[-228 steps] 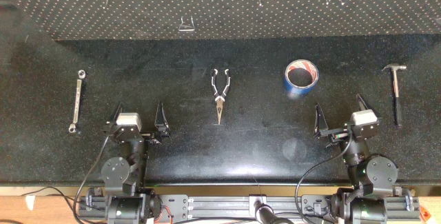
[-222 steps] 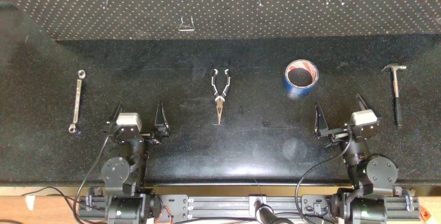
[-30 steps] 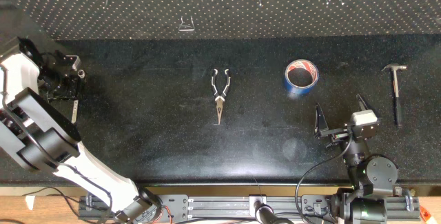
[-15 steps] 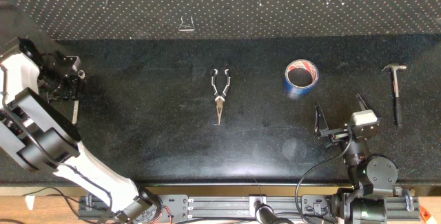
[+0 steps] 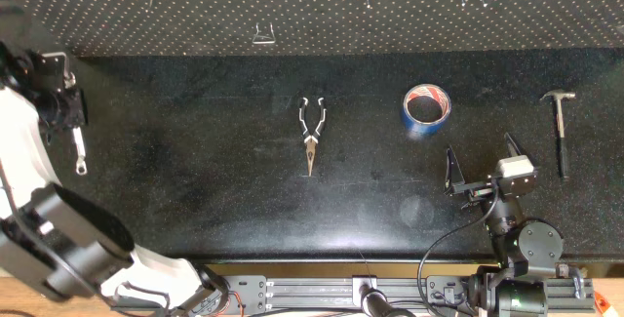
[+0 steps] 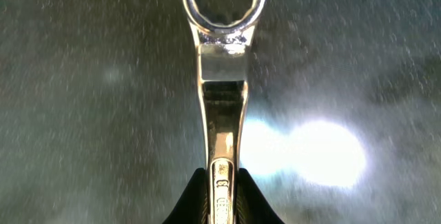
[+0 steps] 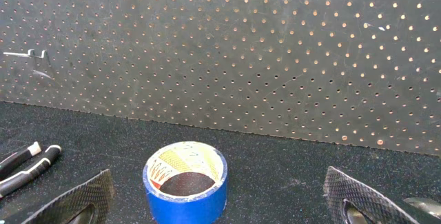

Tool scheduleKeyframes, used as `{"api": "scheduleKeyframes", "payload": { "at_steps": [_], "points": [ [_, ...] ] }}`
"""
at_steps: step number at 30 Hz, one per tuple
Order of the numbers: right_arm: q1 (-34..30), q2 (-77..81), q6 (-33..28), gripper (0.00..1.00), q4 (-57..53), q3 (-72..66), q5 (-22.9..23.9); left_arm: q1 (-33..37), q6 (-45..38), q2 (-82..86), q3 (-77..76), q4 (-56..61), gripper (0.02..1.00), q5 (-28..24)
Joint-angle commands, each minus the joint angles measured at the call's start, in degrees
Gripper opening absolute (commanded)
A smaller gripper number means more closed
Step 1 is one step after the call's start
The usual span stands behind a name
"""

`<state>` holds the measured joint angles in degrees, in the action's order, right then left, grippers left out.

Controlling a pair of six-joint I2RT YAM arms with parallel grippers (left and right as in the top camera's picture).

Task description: Place Tools Onto Pegboard

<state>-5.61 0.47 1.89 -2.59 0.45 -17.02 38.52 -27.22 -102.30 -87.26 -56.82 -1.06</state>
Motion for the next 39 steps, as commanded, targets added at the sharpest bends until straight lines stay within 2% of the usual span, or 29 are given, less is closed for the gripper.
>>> {"api": "scheduleKeyframes", "payload": {
  "at_steps": [1,6,12,13,17,20,23,26,30,39],
  "points": [
    [0.3,-0.4,0.9,0.996,-0.2,-0.2,0.0,0.1,0.9,12.4,9.9,4.6,0.029,1.3],
    [0.3,-0.4,0.9,0.996,-0.2,-0.2,0.0,0.1,0.9,26.4,26.9,15.7,0.029,1.3],
    [0.3,-0.4,0.9,0.996,-0.2,-0.2,0.0,-0.7,0.9,35.7,41.3,22.1,0.029,-0.7],
    [0.3,-0.4,0.9,0.996,-0.2,-0.2,0.0,-1.0,1.3,35.7,41.5,22.2,0.029,-1.6],
    [0.3,-0.4,0.9,0.993,-0.2,-0.2,0.0,-2.6,12.0,36.8,41.7,28.2,0.027,-3.3],
    [0.3,-0.4,0.9,0.996,-0.2,-0.2,0.0,-10.9,15.0,37.9,41.7,35.1,0.029,-2.6],
    [0.3,-0.4,0.9,0.996,-0.2,-0.2,0.0,-22.2,15.0,36.7,41.7,40.1,0.027,1.4],
    [0.3,-0.4,0.9,0.993,-0.2,-0.2,0.0,-28.1,15.0,35.9,41.7,45.2,0.029,2.2],
    [0.3,-0.4,0.9,0.996,-0.2,-0.2,0.0,-28.6,15.0,35.9,41.7,50.2,0.029,2.1],
    [0.3,-0.4,0.9,0.996,-0.2,-0.2,0.0,-29.3,15.0,33.6,41.7,53.2,0.029,3.0]
  ]
}}
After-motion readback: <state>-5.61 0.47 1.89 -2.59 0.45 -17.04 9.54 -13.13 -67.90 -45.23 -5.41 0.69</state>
